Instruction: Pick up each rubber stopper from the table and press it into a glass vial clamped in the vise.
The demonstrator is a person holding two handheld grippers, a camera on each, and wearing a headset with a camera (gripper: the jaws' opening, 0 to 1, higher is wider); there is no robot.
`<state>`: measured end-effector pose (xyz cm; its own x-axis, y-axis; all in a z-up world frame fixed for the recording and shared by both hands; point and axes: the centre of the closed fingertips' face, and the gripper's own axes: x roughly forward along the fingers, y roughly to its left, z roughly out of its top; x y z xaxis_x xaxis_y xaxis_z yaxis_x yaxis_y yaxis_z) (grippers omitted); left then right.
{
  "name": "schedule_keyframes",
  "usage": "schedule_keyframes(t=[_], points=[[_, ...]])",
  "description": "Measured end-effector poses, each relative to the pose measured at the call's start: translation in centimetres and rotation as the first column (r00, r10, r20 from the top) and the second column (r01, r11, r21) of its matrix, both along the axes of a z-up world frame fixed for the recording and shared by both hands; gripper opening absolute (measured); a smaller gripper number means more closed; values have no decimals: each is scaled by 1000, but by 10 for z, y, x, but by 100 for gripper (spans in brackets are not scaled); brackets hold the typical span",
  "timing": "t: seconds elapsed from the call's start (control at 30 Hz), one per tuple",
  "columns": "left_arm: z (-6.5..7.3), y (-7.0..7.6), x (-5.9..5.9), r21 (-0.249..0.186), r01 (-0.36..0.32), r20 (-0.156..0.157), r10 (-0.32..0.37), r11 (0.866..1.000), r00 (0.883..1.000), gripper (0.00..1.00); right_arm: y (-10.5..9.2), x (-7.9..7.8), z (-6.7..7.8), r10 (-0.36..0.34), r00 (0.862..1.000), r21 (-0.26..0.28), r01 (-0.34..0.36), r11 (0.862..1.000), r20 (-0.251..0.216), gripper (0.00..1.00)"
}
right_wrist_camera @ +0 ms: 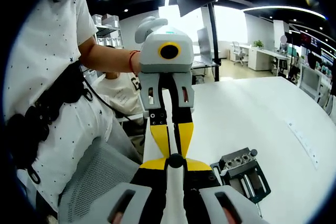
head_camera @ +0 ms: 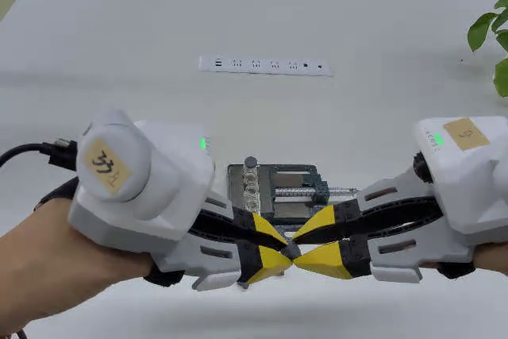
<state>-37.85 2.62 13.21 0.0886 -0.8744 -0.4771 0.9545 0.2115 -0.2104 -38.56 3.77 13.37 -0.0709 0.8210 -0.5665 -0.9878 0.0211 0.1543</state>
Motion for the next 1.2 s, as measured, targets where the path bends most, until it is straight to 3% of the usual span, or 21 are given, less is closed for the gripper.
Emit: schedule_keyframes(t=[0.13,0.33,0.7,1.2], points=[[6,2,1,-6,-1,13,1,1000,1000,4,2,0,6,18,999,26,-19,999,29,6],[13,4,2,-1,5,26,-5,1000,1000,4,4,1,12,14,1000,55,-15,998,20,6],[13,6,-2,13,24,27,-24,1000,999,3,6,-5,15,33,999,52,-33,998,8,6],[19,8,-6,5,1,13,-1,1000,1000,3,8,-7,21,38,998,41,-40,998,42,5]])
